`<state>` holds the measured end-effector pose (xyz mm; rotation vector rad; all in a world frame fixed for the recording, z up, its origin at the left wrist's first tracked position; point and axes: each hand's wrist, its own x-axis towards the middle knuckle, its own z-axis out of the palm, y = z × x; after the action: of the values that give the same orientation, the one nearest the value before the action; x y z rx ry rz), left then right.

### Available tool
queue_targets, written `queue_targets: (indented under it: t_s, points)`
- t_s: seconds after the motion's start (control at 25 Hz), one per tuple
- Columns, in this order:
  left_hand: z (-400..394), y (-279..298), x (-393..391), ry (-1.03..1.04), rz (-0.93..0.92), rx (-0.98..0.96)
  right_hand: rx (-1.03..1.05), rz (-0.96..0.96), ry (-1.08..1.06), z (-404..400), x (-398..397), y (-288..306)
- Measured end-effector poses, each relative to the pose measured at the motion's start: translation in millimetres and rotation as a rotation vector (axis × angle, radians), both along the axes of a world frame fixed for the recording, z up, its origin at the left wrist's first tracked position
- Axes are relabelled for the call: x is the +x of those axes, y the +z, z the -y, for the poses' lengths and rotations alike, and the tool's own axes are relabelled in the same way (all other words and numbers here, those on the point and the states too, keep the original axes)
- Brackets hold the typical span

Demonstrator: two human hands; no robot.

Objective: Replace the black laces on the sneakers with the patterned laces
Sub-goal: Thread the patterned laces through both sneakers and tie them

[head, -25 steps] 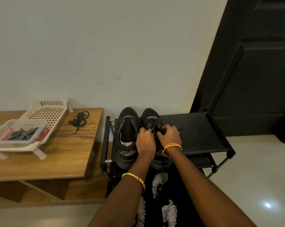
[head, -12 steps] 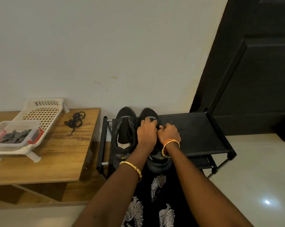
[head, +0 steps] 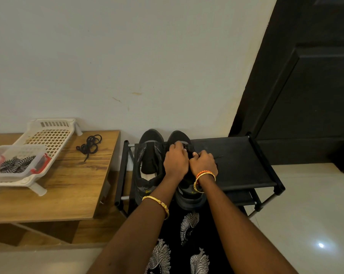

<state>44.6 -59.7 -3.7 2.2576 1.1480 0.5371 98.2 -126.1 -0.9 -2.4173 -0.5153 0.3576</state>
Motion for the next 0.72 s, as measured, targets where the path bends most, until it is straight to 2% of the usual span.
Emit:
queue_targets:
  t_s: [0.12,0.16,0.2,0.28,0.44,0.6,0.72]
  points:
    - [-18,5,2,0.325,0.362,-0.634,0.008,0.007,0.016,1,-1,-1]
    - [-21,7,3,0.383,0.451,-0.755,0.008,0.008,0.017,1,-1,-1]
    - [-21,10,3,0.394,0.48,-0.794,0.008,0.008,0.015,1,-1,-1]
    - [-21,12,1,0.289,0.4,-0.696,0.008,0.003,0.006,0,1,-2]
    - [-15,8,-8,-0.092,0.061,-0.275,-0.006,0.001,0.01,-1,1,-2]
    - [-22,3,1,-0.228,-0.133,-0.235,-0.004,-0.001,0.033,0,1,-2]
    - [-21,2,4,-0.13,-0.079,-0.337,-0.008,0.004,0.038,1,1,-2]
